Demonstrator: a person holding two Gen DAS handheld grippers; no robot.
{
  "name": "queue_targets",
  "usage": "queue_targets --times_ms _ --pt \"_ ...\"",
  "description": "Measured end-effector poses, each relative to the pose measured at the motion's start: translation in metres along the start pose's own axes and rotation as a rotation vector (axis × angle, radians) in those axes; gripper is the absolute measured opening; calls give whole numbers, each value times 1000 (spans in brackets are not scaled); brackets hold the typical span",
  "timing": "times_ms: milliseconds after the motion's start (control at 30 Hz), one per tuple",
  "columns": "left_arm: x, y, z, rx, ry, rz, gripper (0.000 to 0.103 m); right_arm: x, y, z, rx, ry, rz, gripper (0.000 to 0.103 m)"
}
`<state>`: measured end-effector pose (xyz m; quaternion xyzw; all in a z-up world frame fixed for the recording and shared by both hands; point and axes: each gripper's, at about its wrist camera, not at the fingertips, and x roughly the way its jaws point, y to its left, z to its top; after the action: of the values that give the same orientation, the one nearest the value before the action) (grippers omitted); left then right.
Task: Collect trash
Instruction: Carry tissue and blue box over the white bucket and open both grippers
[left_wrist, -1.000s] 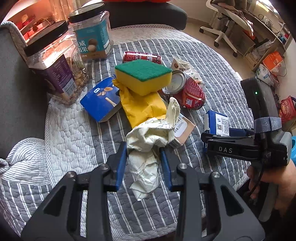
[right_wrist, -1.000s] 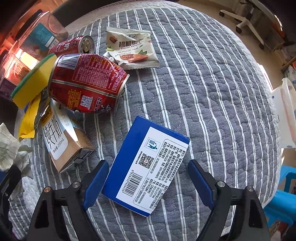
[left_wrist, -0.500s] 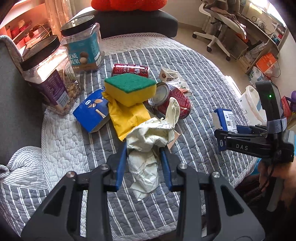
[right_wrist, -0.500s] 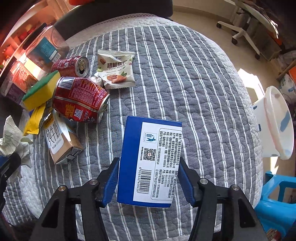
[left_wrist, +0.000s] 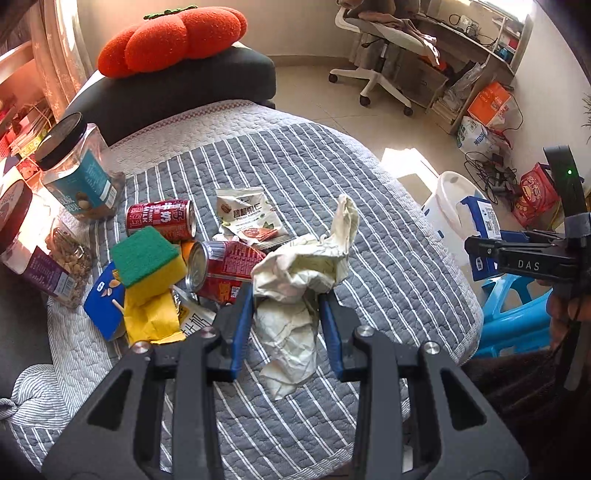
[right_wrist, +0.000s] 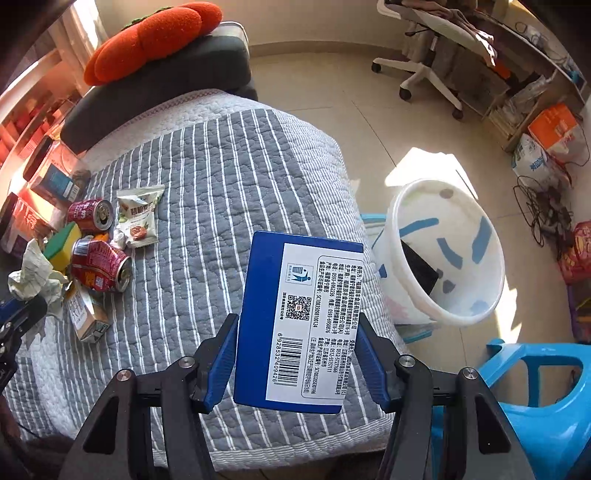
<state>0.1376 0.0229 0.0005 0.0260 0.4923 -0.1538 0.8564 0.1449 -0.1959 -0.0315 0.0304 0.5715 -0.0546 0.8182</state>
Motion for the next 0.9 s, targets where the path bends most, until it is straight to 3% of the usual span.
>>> queue_targets --times_ms 233,500,667,900 --pt "23 -79 26 152 -14 -68 37 -7 -94 5 184 -24 18 61" --pt "61 -165 55 304 12 -135 37 -19 -174 -1 293 -67 -10 61" --pt "91 -214 81 351 23 -167 38 -18 -212 -7 341 -68 -64 61" --pt "127 -257 100 346 56 -215 38 -14 -251 -19 400 -42 -73 61"
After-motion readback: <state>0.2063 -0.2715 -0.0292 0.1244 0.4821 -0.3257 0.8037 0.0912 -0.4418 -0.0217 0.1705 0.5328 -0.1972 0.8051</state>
